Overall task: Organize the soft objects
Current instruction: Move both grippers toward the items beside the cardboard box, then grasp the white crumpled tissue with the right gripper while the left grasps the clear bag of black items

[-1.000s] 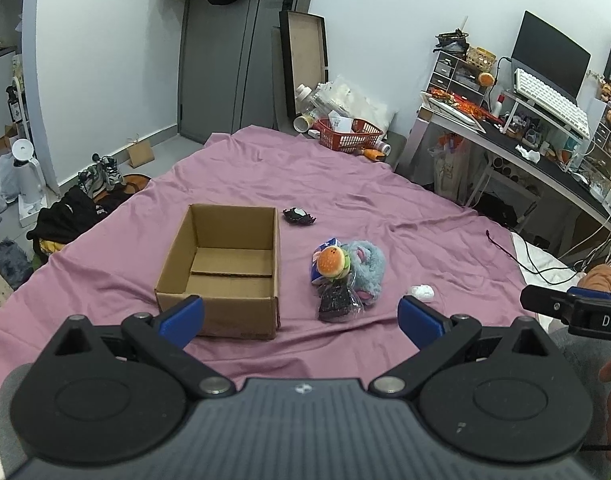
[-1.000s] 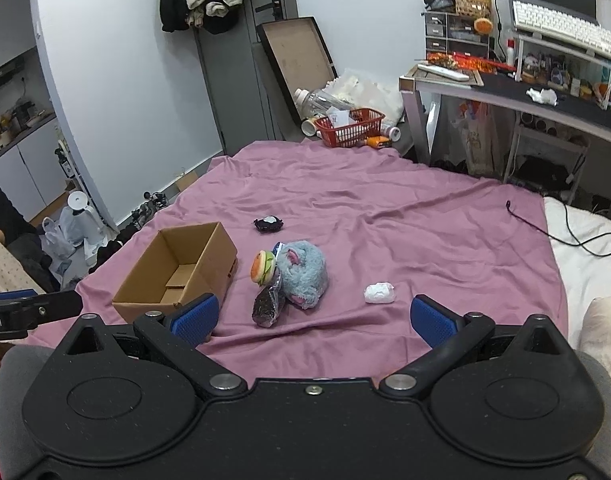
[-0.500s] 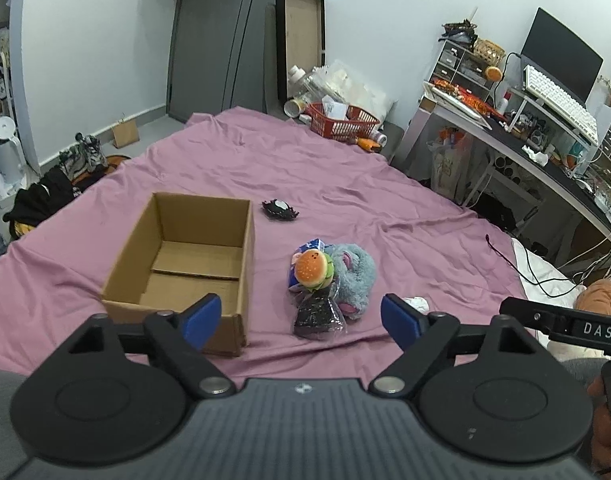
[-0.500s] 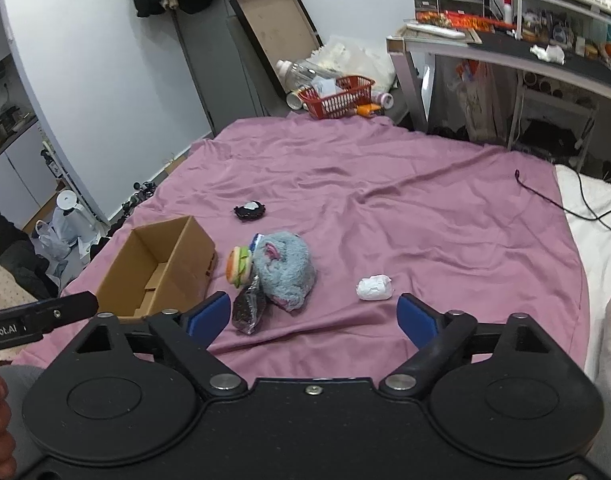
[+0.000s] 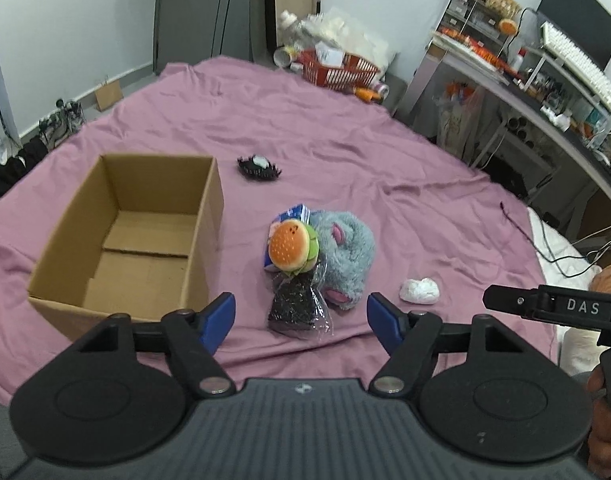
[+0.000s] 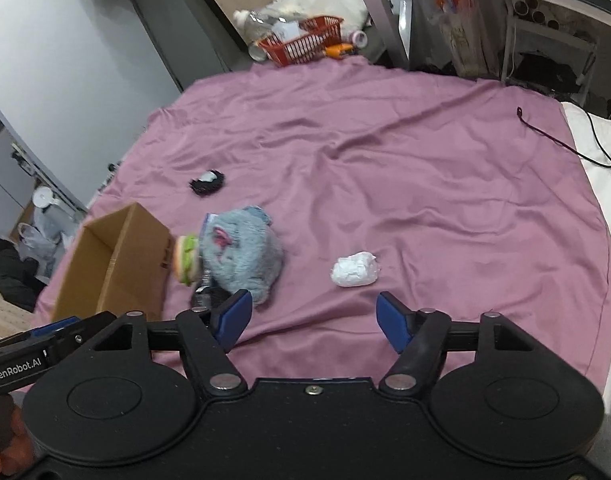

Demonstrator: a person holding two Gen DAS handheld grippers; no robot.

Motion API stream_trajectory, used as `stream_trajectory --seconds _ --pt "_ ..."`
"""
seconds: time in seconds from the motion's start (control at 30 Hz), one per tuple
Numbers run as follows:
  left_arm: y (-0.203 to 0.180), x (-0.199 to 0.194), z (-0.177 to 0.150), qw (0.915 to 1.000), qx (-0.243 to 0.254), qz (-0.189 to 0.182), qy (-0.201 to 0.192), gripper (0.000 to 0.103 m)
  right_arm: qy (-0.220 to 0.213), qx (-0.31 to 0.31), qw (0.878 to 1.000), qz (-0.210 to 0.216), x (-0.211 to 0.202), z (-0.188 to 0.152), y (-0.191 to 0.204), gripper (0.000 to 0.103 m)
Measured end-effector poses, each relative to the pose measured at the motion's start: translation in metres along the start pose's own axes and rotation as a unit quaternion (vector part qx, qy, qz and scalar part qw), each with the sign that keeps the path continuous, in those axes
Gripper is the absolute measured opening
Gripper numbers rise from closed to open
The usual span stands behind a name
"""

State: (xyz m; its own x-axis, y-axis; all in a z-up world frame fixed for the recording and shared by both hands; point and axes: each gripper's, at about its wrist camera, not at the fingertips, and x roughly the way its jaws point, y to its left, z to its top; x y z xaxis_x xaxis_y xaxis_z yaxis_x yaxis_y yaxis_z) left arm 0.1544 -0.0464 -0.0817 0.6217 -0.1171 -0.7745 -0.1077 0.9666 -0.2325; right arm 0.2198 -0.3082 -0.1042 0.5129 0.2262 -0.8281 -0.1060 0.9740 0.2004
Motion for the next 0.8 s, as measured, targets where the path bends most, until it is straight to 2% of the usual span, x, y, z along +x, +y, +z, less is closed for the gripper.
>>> stream_trajectory --seconds 0.07,0.2,0.3,0.5,0.7,0.8 --pt "0.0 0.014 0.0 0.9999 -0.003 0.001 0.013 0.066 0.007 0.007 1.0 -0.004 0.013 0.003 -0.001 0.067" --pt "-0.001 0.039 0.001 0.9993 -0.005 0.001 0.036 0.065 0.009 0.009 1.0 -0.008 0.037 0.009 -0.002 0.067" --pt "-0.005 0.056 0.002 0.9988 0.0 0.004 0.048 0.065 0.015 0.022 1.0 -0.008 0.054 0.011 -0.006 0.058" --pt "-0.008 0.092 0.003 0.9973 0.006 0.006 0.073 0.065 0.023 0.026 0.999 -0.025 0.089 0.013 -0.007 0.058" --pt "-0.004 0.121 0.0 0.9949 0.015 0.029 0.096 0.065 0.036 0.011 0.998 -0.051 0.115 0.017 -0.001 0.058" --pt "-0.003 0.134 -0.002 0.9934 0.02 0.033 0.108 0.065 0.056 0.005 0.997 -0.061 0.131 0.017 -0.001 0.058"
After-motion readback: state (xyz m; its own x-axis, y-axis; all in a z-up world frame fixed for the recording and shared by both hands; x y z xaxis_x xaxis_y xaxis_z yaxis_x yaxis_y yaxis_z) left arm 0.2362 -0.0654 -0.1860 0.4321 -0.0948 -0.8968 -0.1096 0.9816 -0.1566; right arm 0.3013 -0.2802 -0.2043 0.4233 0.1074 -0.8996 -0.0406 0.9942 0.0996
